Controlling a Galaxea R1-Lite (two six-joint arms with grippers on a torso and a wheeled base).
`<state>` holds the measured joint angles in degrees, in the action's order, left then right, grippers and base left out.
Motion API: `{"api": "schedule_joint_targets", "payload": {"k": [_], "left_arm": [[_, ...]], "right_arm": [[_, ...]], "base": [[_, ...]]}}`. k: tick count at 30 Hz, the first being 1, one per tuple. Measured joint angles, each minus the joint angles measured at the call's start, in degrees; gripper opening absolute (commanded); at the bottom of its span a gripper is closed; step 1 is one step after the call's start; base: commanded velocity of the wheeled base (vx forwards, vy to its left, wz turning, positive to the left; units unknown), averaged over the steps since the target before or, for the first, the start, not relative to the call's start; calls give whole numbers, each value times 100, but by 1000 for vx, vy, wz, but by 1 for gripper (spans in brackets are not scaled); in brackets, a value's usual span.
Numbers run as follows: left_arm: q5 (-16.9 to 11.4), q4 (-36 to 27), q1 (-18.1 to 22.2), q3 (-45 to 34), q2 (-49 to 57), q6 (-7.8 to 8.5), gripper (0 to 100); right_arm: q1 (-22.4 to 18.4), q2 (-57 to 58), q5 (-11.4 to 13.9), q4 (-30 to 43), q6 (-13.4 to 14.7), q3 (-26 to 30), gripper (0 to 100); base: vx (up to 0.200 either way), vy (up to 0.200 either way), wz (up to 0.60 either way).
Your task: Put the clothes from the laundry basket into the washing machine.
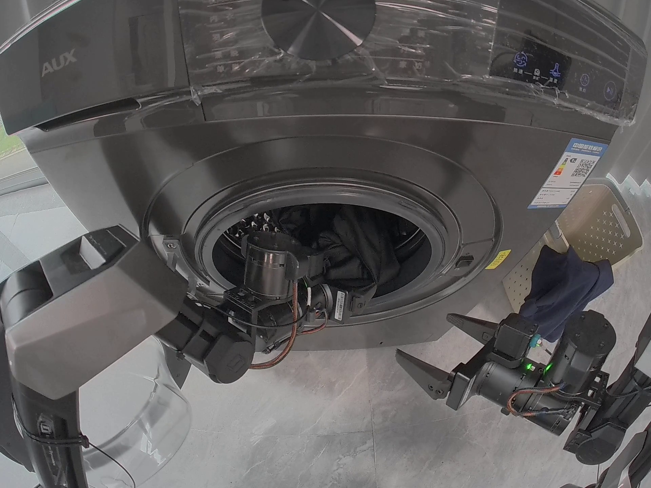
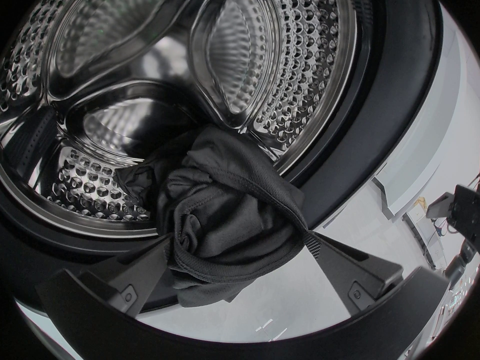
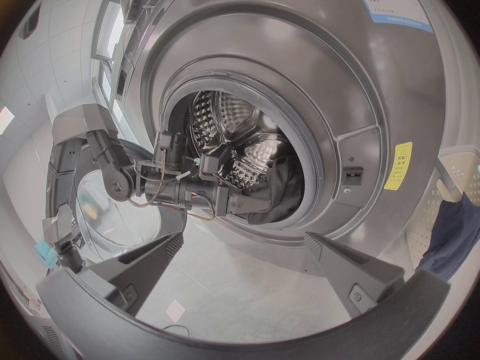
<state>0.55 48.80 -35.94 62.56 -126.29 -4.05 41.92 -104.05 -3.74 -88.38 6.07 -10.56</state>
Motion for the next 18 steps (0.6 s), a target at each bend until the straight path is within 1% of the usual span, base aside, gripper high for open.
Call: {"api": "schedule_joint_targets", "payload": {"k": [5,6,10,14,18], "left_arm": [[-37,205,63,308,-402,24,100],[-39,274,90,447,-527,22,0],[-17,435,174,850,-846,13,0],[32,521,247,1239,-1039,-33,0],[137,574,319,1681,-1111,-163,0]], "right_arm": [[7,-23,2,0,0,0,100],[7,-28,2,0,0,0,100],[13,-41,5,0,0,-7,100],[13,-50,5,-2,0,-7,100],[18,-72,5,-2,0,-10,100]], "base": [[0,0,0],[0,0,0],[0,0,0],[0,0,0],[0,0,0]]}}
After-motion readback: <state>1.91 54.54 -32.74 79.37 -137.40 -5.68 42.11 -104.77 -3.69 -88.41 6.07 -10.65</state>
